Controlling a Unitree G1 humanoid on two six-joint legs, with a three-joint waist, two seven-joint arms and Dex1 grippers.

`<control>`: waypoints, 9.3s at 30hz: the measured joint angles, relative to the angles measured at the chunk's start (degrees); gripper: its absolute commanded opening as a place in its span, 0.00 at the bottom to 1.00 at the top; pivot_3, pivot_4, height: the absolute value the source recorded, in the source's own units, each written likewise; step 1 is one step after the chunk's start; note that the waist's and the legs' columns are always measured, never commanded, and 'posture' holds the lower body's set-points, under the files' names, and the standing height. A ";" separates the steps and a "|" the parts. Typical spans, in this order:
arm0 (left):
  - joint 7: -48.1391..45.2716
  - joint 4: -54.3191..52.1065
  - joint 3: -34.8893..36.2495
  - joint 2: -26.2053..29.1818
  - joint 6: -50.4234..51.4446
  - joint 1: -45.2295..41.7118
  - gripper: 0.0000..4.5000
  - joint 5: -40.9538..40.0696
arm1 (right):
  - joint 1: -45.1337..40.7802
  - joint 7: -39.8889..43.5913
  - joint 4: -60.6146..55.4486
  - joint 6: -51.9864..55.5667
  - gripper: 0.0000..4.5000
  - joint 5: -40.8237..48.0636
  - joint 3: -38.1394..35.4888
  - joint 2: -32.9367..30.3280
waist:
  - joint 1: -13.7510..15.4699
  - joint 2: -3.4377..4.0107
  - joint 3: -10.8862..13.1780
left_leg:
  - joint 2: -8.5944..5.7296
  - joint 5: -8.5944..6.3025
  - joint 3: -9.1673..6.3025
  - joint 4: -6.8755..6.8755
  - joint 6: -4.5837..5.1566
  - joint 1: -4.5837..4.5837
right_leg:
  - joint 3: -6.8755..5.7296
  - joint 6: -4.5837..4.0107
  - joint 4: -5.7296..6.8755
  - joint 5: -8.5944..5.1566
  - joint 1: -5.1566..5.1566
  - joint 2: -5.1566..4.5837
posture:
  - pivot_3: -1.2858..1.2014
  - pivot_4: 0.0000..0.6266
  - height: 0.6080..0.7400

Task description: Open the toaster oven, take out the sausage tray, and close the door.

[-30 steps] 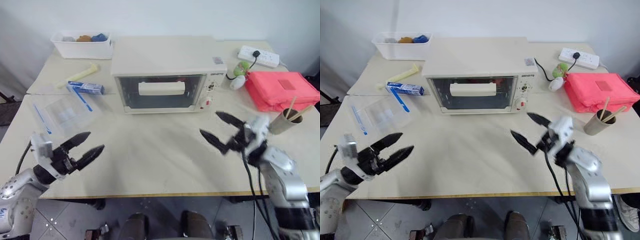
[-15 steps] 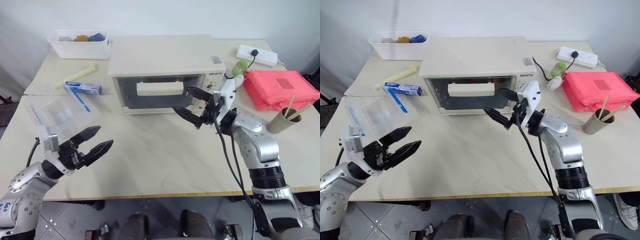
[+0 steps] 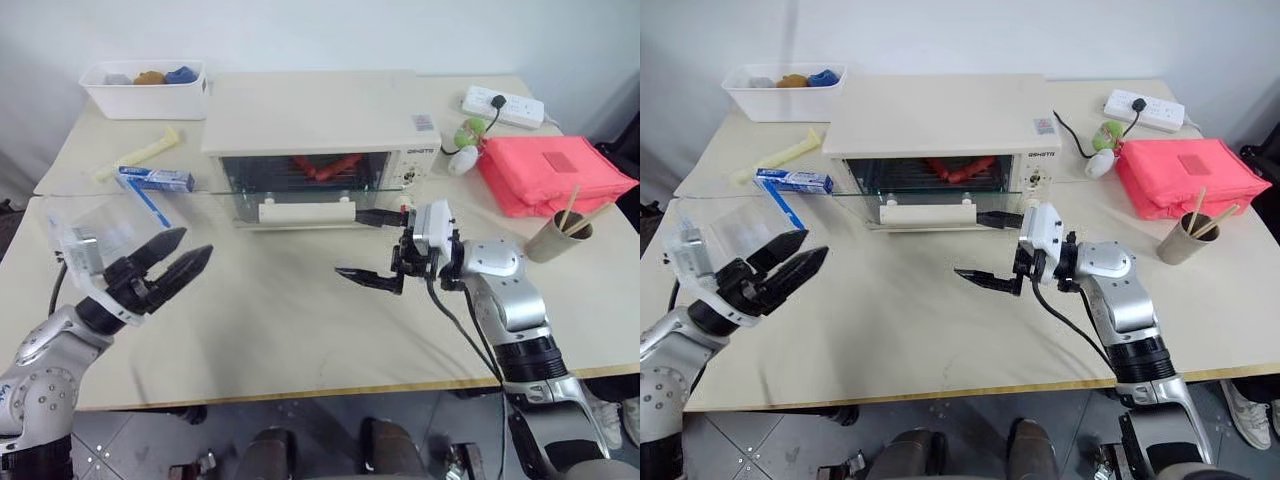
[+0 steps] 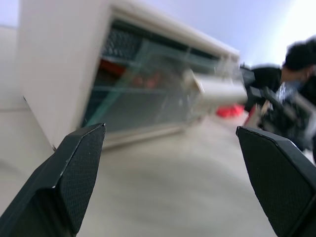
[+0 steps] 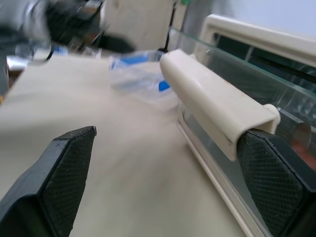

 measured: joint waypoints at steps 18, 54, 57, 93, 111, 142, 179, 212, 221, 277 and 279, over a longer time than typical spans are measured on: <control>-6.94 18.21 -6.75 -1.76 -8.15 -20.56 0.80 10.05 | -1.48 0.47 3.92 -7.84 1.00 -3.25 1.16 1.70 | -0.57 -0.03 0.02 | 0.08 -0.02 0.02 -0.01 -0.04 0.03 | -0.03 0.01 0.02 0.00 -0.02 0.09 | 0.52 0.24 1.00; -14.52 23.44 -16.07 -1.99 -9.95 -21.73 0.01 22.71 | 10.97 -2.90 3.27 -12.26 1.00 -6.28 -1.61 -4.55 | 2.08 -0.09 0.04 | 0.00 -0.03 -0.03 0.23 -0.02 -0.03 | -0.04 0.03 -0.01 0.02 0.12 0.05 | 0.52 0.24 1.00; -16.74 25.15 -18.06 -2.24 -11.07 -20.90 0.01 24.43 | 18.53 -5.24 1.00 -12.13 1.00 -6.19 -5.94 -8.43 | 2.92 -0.09 0.04 | 0.00 -0.03 0.06 0.28 -0.02 -0.02 | -0.01 0.03 -0.03 0.02 0.14 0.05 | 0.52 0.24 1.00; -12.68 8.71 -11.15 -4.60 -21.62 1.71 0.87 26.56 | -24.21 -58.71 27.44 0.36 1.00 -53.84 21.69 13.09 | -0.36 -0.19 0.03 | 0.29 -0.07 0.08 0.12 -0.10 -0.14 | 0.04 -0.20 0.78 0.14 -0.76 0.07 | 0.52 0.24 1.00; -11.01 9.69 -11.38 -5.71 -23.11 -2.06 0.87 26.55 | -30.27 -67.31 41.90 -5.14 0.01 -63.08 27.21 14.95 | -1.86 -0.19 0.02 | 0.37 -0.06 0.16 0.10 -0.12 -0.11 | 0.04 -0.23 0.82 0.14 -0.82 0.11 | 0.52 0.24 1.00; -19.13 37.69 -14.57 -3.70 -25.54 -32.55 0.87 28.39 | -24.41 -54.10 24.76 -14.33 0.01 -62.78 27.14 6.77 | -3.18 -0.24 0.05 | 0.37 -0.05 0.25 0.04 -0.14 -0.34 | -0.24 -0.23 0.85 0.14 -0.95 0.16 | 0.52 0.24 1.00; -4.75 17.47 -5.20 4.65 28.64 -21.78 0.87 7.94 | 3.93 -41.14 -12.09 -15.53 0.01 -59.13 18.77 -7.68 | -0.03 -0.31 0.09 | 0.42 -0.12 0.09 0.73 -0.16 -0.33 | 0.01 -0.27 1.01 0.13 -0.82 0.15 | 0.52 0.24 1.00; 44.50 18.60 6.32 -12.87 49.75 -15.38 0.00 -39.20 | 1.59 -25.56 -12.93 -19.24 0.31 -39.42 16.76 -11.06 | 0.10 -0.36 0.08 | 0.52 -0.15 0.06 0.71 -0.21 -0.17 | 0.19 -0.28 1.01 0.14 -0.75 0.08 | 0.52 0.24 1.00; 48.76 9.06 5.35 -12.43 35.20 0.00 0.00 -52.60 | 2.59 -12.72 -11.64 -18.07 0.82 -20.11 11.29 -18.77 | 0.51 -0.37 0.08 | 0.42 -0.21 0.16 0.75 -0.13 -0.05 | 0.16 -0.31 0.54 0.13 -0.40 0.14 | 0.52 0.24 1.00; 33.21 -17.68 6.88 -28.72 7.61 42.27 0.00 -53.36 | 3.75 1.80 -7.56 21.14 0.27 12.68 -9.37 -12.42 | 2.42 -0.21 0.11 | 0.57 -1.16 0.54 1.02 0.62 -0.20 | 0.19 -0.51 -1.00 0.21 0.12 0.18 | 0.52 0.24 1.00; 32.24 -17.51 5.72 -26.44 8.81 41.89 0.00 -53.37 | 7.36 2.47 -10.23 21.36 0.43 13.12 -10.63 -14.12 | 2.67 -0.21 0.11 | 0.54 -1.19 0.61 1.02 0.67 -0.20 | 0.21 -0.51 -1.02 0.21 0.12 0.18 | 0.52 0.24 1.00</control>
